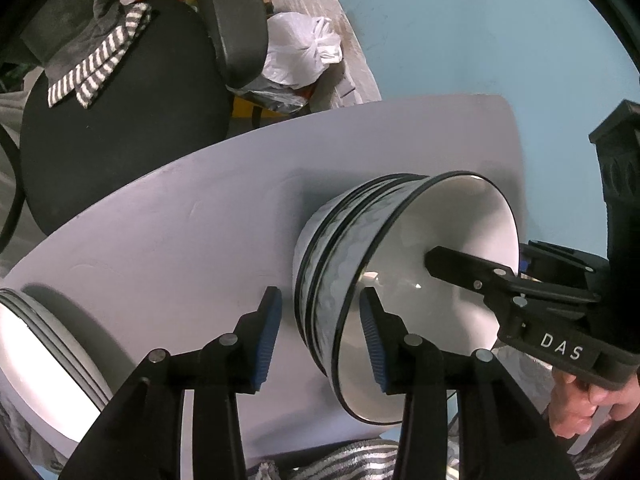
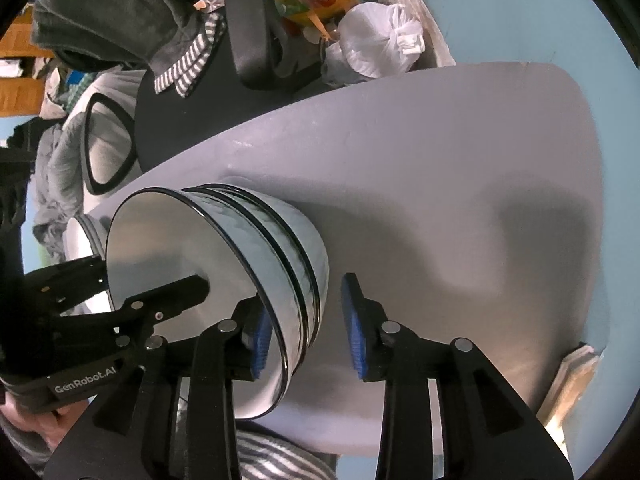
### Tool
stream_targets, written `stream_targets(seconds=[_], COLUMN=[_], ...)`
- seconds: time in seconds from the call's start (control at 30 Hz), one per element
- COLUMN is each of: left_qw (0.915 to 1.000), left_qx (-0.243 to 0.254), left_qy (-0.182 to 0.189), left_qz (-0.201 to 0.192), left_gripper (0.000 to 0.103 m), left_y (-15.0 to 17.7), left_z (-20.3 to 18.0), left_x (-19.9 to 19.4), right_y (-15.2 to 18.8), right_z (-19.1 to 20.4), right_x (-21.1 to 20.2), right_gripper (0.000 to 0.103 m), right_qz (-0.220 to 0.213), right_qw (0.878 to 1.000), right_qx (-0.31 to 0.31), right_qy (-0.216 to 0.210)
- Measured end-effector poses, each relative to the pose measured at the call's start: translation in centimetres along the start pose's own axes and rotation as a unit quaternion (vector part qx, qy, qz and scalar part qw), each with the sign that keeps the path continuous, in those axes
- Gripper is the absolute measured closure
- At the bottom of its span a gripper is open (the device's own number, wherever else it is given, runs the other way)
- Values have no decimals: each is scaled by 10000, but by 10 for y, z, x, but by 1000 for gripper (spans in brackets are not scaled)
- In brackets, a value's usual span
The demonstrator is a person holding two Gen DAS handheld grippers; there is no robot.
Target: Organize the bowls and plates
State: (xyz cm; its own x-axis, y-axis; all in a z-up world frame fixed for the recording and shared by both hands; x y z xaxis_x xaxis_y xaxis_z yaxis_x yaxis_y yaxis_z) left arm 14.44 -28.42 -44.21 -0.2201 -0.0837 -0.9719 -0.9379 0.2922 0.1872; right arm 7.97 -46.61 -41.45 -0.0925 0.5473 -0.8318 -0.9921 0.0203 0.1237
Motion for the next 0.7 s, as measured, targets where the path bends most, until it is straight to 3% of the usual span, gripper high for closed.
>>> stream_targets(seconds=[0.07, 0.43, 0.6, 0.7], left_qw=[10000, 9999, 9996, 9997], left_qx=[78, -157, 71, 56], left_qy=[13, 1, -234, -186], left_qz=[-23, -54, -158, -138], left_gripper=[68, 75, 77, 78], left_y=[1, 2, 4, 5], left_z=[-2, 2, -2, -1], left_x=[-1, -5, -8, -10], right_y=[1, 3, 3, 2], right_z=[0, 9, 6, 7], right_x=[0, -1, -2, -3], right_gripper=[81, 81, 85, 86], right_qz=[3, -164, -170, -179], right_qw=[9999, 9997, 9996, 9994], right_qx=[29, -48, 101, 83], right_qy=[-119, 189, 198, 284])
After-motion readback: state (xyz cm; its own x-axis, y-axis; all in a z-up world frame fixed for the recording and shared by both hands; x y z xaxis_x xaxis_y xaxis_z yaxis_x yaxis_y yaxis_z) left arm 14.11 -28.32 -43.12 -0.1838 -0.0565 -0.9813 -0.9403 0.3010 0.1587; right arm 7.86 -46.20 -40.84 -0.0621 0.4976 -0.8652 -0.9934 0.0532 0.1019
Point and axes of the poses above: each gripper's, at about its wrist camera, not at the fingertips, and x roughly the way its jaws point, z to its left, y to its underside, the point moved 5 cm from there along x, roughly the way its jaws point, and after that the axes turned 9 degrees about -y, right-handed, at the moved point
